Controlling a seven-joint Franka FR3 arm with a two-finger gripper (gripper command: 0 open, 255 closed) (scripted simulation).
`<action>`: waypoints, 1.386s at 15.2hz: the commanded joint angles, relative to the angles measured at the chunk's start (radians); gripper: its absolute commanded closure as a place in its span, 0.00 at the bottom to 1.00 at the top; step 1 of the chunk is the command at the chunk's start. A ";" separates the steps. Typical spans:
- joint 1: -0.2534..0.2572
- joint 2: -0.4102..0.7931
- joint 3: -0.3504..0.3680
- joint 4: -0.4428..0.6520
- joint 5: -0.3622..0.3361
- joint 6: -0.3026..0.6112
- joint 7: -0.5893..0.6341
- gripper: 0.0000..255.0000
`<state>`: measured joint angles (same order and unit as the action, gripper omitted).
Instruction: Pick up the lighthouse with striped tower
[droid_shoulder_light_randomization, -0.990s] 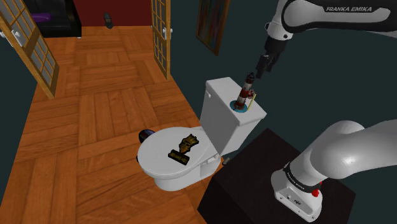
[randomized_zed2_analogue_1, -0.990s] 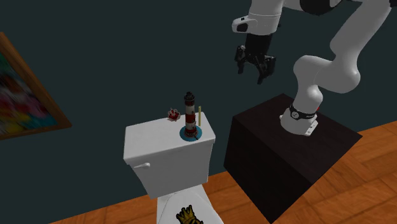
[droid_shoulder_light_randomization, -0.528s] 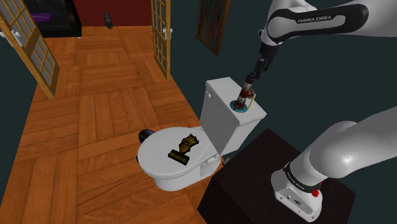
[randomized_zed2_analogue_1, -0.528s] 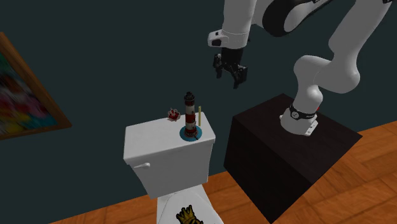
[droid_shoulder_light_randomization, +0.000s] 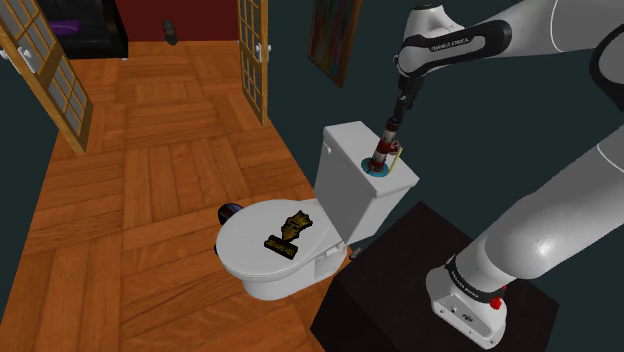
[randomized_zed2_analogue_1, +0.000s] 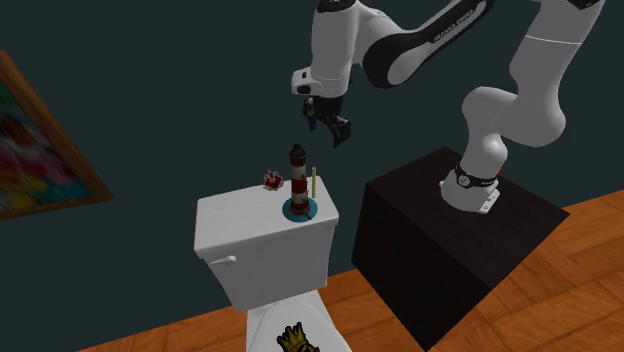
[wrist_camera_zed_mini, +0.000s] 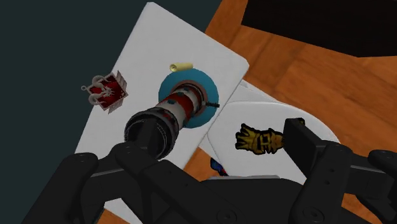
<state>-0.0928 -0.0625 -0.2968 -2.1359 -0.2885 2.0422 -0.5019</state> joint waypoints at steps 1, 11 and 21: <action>-0.011 0.069 -0.014 0.043 -0.013 0.032 -0.038 0.00; -0.043 0.273 -0.033 0.144 -0.028 0.149 -0.104 0.00; -0.046 0.291 -0.033 0.132 -0.027 0.179 -0.099 1.00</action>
<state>-0.1387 0.2278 -0.3294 -2.0033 -0.3156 2.2209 -0.6010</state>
